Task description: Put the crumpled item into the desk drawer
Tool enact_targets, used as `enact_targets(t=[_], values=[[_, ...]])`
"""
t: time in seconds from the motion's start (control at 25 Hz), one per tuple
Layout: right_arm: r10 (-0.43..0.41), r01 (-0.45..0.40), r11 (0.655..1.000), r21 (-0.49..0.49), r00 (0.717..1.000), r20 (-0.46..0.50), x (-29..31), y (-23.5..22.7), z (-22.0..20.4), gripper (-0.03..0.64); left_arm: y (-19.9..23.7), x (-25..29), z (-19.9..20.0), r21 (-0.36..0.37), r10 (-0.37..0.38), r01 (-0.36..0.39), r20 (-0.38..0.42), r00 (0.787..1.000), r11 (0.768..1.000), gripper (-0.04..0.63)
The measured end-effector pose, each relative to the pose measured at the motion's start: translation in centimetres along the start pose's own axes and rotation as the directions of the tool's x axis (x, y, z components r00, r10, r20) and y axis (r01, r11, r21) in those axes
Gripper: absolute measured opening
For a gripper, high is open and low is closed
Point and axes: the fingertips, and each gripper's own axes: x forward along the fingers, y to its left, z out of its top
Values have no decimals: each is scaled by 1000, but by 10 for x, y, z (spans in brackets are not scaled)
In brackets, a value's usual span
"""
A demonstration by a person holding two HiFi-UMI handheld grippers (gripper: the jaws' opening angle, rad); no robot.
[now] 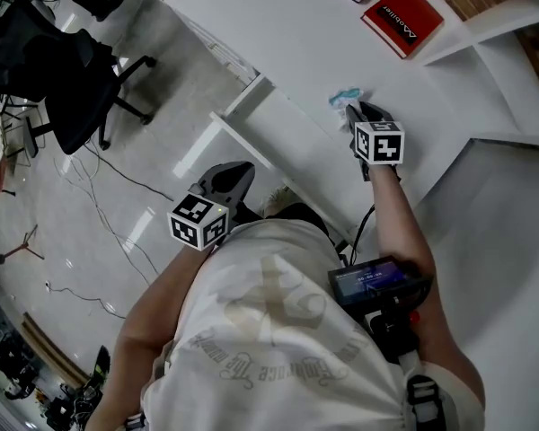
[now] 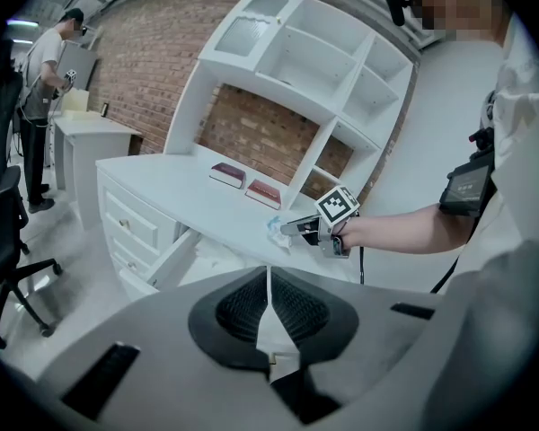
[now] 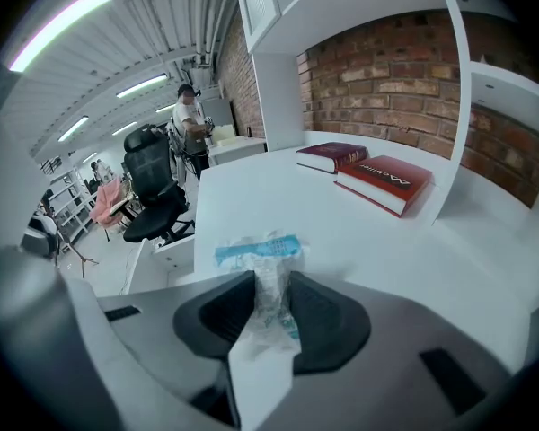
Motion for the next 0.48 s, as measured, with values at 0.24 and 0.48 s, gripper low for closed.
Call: enact_targets(t=[0.24,0.48], values=[[-10,10,1000,13,999,36,-16,2,0,129,-9,5,-1,24,-31,31,-3,1000,999,31],[-25,22,999,38,998,63,-35,-3,-9,124,-22,11,2,59,-63,63,-10,998,996,31]])
